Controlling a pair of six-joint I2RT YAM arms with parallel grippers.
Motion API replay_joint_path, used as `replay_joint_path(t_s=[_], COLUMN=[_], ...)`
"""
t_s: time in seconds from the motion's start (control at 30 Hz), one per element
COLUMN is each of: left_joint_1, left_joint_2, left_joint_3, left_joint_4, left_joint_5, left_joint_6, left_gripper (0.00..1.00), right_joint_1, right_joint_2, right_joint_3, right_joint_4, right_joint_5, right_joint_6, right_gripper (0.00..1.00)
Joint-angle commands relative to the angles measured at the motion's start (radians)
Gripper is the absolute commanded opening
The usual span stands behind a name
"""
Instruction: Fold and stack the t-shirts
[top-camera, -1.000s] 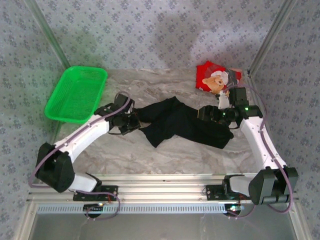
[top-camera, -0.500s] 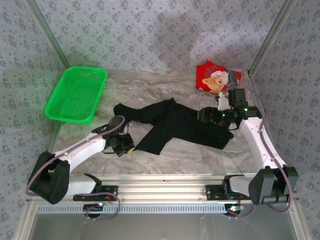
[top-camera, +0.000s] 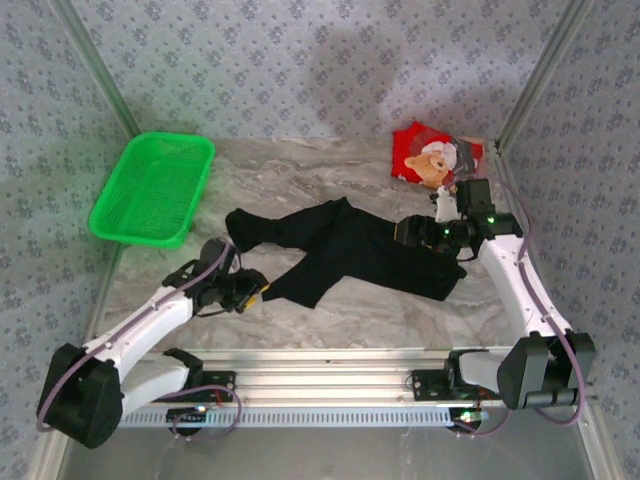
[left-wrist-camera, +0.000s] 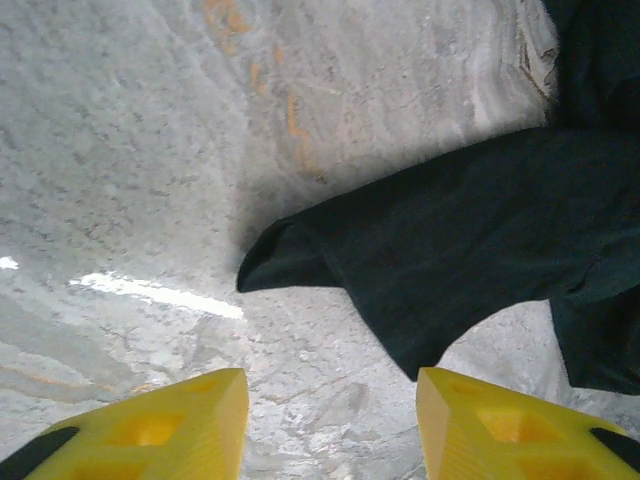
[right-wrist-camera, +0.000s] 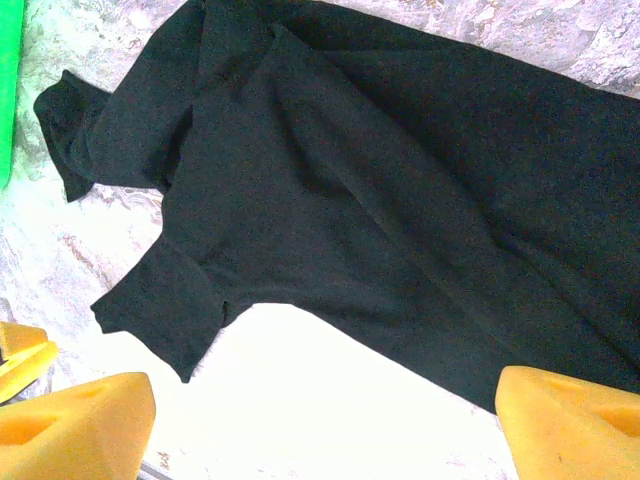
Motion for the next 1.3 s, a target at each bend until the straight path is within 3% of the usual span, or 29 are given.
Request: replay_joint_path(t_s=[0.0, 0.3, 0.47, 0.7, 0.83, 1.07, 1.27], left_joint_1=[0.009, -0.053, -0.090, -0.098, -0.100, -0.078, -0.069], left_joint_2=[0.022, 0.341, 0.499, 0.390, 0.332, 0.165, 0.025], left_joint_3=[0.020, 0.263, 0.362, 0.307, 0.241, 0.083, 0.040], left_joint_4=[-0.037, -0.087, -0.158, -0.141, -0.101, 0.038, 0.063], left_joint_5=[-0.009, -0.093, -0.111, -0.087, -0.062, -0.112, -0.224], left_joint_6=[0.039, 0.366, 0.352, 0.207, 0.109, -0.074, -0.079], left_gripper=[0.51, 0.51, 0.41, 0.45, 0.50, 0.59, 0.68], right_joint_1=[0.008, 0.095, 0.114, 0.127, 0.155, 0.426, 0.610], right_joint_2=[-0.002, 0.031, 0.030, 0.011, 0.029, 0.205, 0.496], right_joint_3=[-0.014, -0.032, -0.030, -0.038, -0.041, -0.010, 0.116], right_joint_4=[0.004, 0.023, 0.009, -0.023, 0.011, 0.089, 0.097], right_joint_5=[-0.034, -0.061, -0.058, -0.037, -0.098, -0.073, -0.057], right_joint_6=[-0.009, -0.003, -0.003, -0.026, -0.004, 0.058, 0.177], right_gripper=[0.90, 0.91, 0.91, 0.91, 0.91, 0.91, 0.87])
